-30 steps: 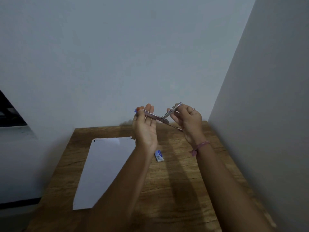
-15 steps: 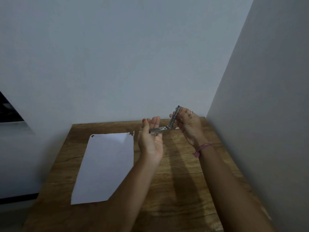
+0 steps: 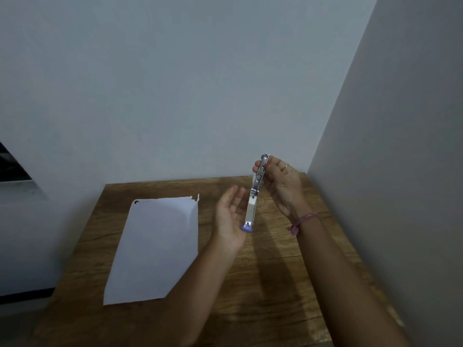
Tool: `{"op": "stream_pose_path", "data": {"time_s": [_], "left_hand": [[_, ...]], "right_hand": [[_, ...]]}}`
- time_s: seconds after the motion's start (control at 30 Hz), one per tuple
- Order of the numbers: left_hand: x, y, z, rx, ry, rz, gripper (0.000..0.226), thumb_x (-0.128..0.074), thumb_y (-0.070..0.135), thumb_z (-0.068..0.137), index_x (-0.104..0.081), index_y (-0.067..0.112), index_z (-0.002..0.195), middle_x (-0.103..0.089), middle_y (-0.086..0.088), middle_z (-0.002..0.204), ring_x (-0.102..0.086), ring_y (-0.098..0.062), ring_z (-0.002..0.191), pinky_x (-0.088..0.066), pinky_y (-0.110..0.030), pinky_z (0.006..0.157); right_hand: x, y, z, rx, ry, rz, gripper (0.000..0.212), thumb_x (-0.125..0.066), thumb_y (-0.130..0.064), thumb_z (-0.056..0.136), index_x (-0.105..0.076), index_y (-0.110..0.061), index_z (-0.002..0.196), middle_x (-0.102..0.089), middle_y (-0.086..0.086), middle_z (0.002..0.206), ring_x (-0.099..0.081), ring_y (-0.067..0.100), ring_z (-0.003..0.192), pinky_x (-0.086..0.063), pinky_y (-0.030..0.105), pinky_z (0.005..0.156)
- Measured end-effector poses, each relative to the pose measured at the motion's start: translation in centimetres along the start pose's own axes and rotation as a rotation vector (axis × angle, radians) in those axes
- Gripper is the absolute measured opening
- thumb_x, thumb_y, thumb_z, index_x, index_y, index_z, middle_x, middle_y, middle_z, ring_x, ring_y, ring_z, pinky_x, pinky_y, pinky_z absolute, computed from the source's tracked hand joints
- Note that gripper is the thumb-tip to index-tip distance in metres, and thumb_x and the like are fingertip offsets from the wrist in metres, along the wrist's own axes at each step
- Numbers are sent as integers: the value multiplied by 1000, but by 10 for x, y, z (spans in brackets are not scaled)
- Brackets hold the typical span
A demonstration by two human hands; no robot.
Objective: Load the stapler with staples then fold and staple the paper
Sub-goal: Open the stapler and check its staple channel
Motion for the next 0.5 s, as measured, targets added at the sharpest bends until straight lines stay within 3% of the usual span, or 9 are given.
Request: {"op": "stream_pose_path", "data": {"time_s": [0.07, 0.17, 0.27, 0.5], "left_hand": [[-3, -14, 1, 137, -34, 66, 26, -64, 29, 89, -69, 7, 103, -75, -7, 85, -72, -20, 80, -61, -33, 70], [-16, -24, -3, 244, -143, -28, 29, -67, 23, 84, -72, -1, 98, -73, -18, 95, -73, -26, 84, -60, -35, 78], [-24, -23, -2, 248, -221, -80, 25, -67, 19, 77, -76, -1, 90, -73, -17, 97, -73, -21, 80, -58, -30, 76], [-28, -15, -3, 238, -303, -51, 32, -68, 10, 77, -70, -7, 104, -72, -17, 103, -73, -20, 88, -60, -27, 73]], "right_hand": [[-3, 1, -2, -8, -14, -3, 15, -52, 0, 92, -65, -4, 98, -73, 8, 89, -70, 15, 79, -58, 28, 72], [-7, 2, -5, -27, -25, -8, 14, -53, 1, 92, -66, -3, 96, -74, 8, 86, -71, 14, 78, -58, 26, 67], [-7, 2, -7, -44, -18, -44, 13, -56, 0, 91, -66, 0, 99, -74, 10, 87, -70, 15, 79, -58, 27, 67], [-2, -13, -14, 18, 2, -154, 23, -64, -1, 87, -58, -6, 109, -74, 14, 88, -71, 26, 84, -58, 38, 74]]}}
Point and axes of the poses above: each hand's wrist, its own z-axis towards the middle knuckle, its own x-axis out of the back of the hand, y = z × x, the point moved 9 cm from there along z, towards the middle knuckle
